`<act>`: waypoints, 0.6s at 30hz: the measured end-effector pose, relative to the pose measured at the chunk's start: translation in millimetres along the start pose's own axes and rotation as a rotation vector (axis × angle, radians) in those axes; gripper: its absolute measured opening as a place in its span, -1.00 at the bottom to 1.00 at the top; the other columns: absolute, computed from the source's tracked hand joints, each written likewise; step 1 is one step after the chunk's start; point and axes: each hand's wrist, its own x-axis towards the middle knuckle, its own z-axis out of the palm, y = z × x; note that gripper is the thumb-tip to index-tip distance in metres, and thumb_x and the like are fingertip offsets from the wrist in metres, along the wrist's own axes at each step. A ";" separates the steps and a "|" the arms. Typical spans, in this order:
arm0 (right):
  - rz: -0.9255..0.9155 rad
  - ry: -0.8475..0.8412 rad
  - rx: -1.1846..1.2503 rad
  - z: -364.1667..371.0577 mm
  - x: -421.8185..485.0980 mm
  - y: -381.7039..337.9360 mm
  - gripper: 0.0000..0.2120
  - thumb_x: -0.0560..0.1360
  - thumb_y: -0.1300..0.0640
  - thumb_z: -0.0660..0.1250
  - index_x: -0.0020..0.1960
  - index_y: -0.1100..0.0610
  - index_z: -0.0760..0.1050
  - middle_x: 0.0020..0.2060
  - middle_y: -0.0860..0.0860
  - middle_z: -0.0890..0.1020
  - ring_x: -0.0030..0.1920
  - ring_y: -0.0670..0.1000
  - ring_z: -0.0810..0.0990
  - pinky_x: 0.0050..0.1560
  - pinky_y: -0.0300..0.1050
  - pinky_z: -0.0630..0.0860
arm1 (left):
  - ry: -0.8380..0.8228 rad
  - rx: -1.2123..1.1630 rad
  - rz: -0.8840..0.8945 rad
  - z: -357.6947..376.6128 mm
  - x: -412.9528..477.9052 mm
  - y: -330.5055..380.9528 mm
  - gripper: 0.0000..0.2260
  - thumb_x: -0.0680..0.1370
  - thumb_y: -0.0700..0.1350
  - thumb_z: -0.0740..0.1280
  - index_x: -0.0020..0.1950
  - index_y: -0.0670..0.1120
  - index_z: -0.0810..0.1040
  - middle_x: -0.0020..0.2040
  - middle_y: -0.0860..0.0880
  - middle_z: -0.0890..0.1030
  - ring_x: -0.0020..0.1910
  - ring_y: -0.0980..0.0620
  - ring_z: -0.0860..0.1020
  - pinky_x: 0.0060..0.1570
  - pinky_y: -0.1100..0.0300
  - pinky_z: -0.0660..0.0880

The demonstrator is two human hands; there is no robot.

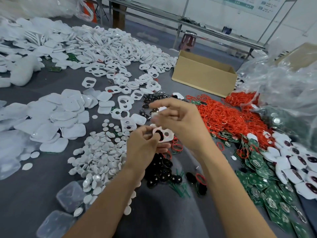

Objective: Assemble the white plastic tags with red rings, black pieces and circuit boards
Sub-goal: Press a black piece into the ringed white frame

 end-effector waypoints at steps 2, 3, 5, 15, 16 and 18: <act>-0.007 0.019 0.074 -15.5 -8.4 1.0 -0.83 0.43 0.37 0.42 -0.03 0.17 0.65 -0.28 0.10 0.69 -0.30 -0.07 0.62 -0.24 -0.28 0.51 | 0.024 -0.135 -0.013 -1.0 0.8 1.6 -0.93 0.61 -0.28 0.29 0.06 -0.24 0.54 -0.17 -0.21 0.70 -0.33 -0.03 0.69 -0.34 0.21 0.61; 0.000 0.034 0.103 -21.3 -11.4 2.0 -0.83 0.42 0.37 0.42 -0.04 0.18 0.65 -0.28 0.09 0.69 -0.30 -0.07 0.63 -0.24 -0.28 0.53 | 0.040 -0.191 -0.019 -1.5 1.1 3.9 -0.93 0.60 -0.30 0.30 0.06 -0.25 0.54 -0.21 -0.19 0.70 -0.36 -0.06 0.68 -0.37 0.20 0.61; 0.023 0.053 0.160 -28.4 -16.3 5.5 -0.83 0.39 0.35 0.42 -0.05 0.17 0.65 -0.28 0.08 0.71 -0.30 -0.05 0.65 -0.24 -0.26 0.56 | 0.061 -0.221 0.001 -1.0 0.3 7.0 -0.95 0.58 -0.32 0.31 0.02 -0.23 0.55 -0.28 -0.16 0.70 -0.37 -0.09 0.68 -0.39 0.20 0.60; 0.071 0.037 0.132 -35.2 -16.4 17.5 -0.86 0.44 0.38 0.40 -0.03 0.24 0.65 -0.31 0.08 0.70 -0.29 -0.04 0.66 -0.24 -0.25 0.56 | 0.060 -0.240 0.038 -0.8 2.2 5.2 -0.95 0.55 -0.33 0.33 -0.04 -0.22 0.56 -0.30 -0.14 0.70 -0.39 -0.10 0.68 -0.41 0.21 0.58; 0.069 0.044 0.103 -35.3 -16.1 18.9 -0.86 0.44 0.38 0.40 -0.04 0.23 0.65 -0.32 0.08 0.68 -0.29 -0.04 0.63 -0.20 -0.24 0.55 | 0.052 -0.243 0.039 -0.4 2.3 5.2 -0.95 0.55 -0.34 0.33 -0.04 -0.22 0.56 -0.30 -0.13 0.70 -0.40 -0.09 0.68 -0.42 0.21 0.58; 0.058 0.065 0.021 -34.7 -15.5 20.9 -0.85 0.45 0.38 0.40 -0.05 0.19 0.67 -0.26 0.20 0.67 -0.25 0.01 0.58 -0.13 -0.12 0.52 | 0.044 -0.244 0.041 -0.1 2.6 5.3 -0.94 0.55 -0.34 0.34 -0.05 -0.20 0.57 -0.28 -0.13 0.70 -0.40 -0.09 0.67 -0.42 0.20 0.59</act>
